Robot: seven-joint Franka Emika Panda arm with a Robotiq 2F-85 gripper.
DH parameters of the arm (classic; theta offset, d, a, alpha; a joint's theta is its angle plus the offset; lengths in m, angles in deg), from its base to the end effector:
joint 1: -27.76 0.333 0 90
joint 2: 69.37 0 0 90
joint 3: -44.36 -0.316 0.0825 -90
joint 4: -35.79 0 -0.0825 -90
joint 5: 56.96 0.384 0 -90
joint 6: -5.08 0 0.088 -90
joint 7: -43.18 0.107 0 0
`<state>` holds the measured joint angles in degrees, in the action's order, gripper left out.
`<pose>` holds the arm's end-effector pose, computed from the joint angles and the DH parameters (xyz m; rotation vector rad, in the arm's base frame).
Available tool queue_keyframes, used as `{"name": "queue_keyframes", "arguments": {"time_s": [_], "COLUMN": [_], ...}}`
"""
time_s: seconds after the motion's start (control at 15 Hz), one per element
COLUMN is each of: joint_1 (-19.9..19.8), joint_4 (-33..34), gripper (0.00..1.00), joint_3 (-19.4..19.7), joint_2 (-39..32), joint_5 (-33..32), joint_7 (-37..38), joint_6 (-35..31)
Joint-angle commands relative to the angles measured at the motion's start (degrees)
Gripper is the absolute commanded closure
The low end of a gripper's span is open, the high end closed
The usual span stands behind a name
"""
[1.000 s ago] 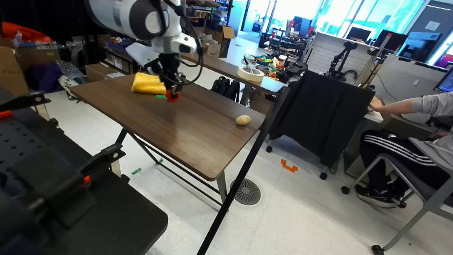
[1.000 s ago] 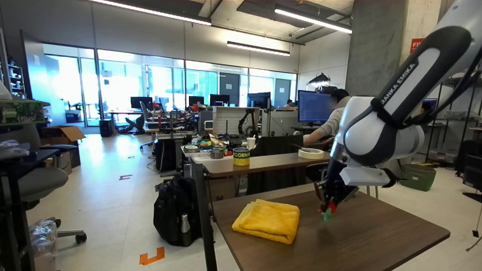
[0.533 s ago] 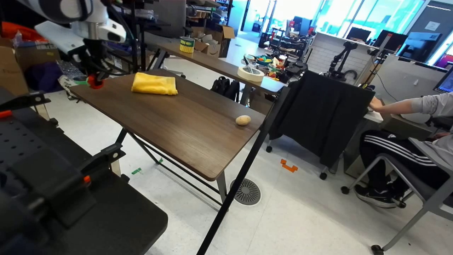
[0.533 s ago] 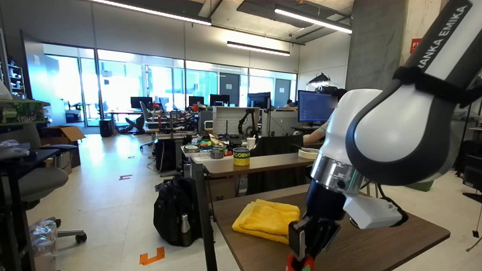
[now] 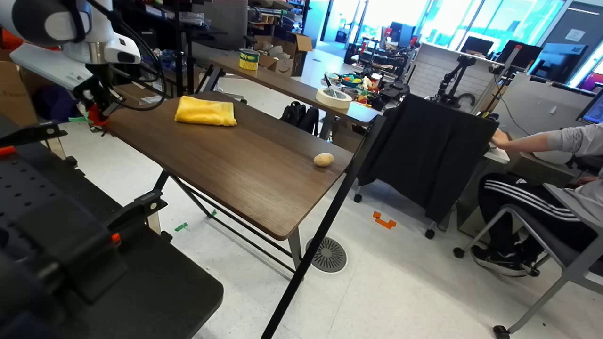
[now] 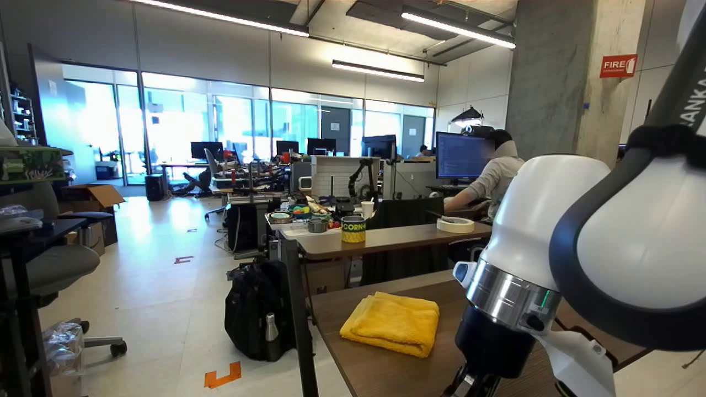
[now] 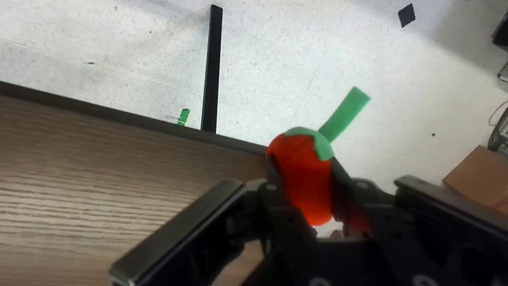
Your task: Use the yellow towel to wipe the table
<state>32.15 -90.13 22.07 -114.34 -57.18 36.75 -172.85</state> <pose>0.4753 0.2576 0.0675 -2.7752 -0.6393 -0.1819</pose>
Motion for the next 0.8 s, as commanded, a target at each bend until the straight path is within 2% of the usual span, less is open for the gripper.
{"name": "queue_keyframes", "arguments": {"time_s": [0.0,0.33,0.73], "joint_1": [-2.23,-4.02,-3.14], "joint_4": [0.06,1.29,5.90], "gripper": [0.97,0.97,0.97], "joint_3": [-0.96,-0.70,4.46], "joint_2": [-1.30,-1.29,-2.70], "joint_5": [-3.12,-5.56,-5.40], "joint_7": [-2.98,-2.78,-1.78], "joint_6": [-4.57,-9.25,-8.75]}}
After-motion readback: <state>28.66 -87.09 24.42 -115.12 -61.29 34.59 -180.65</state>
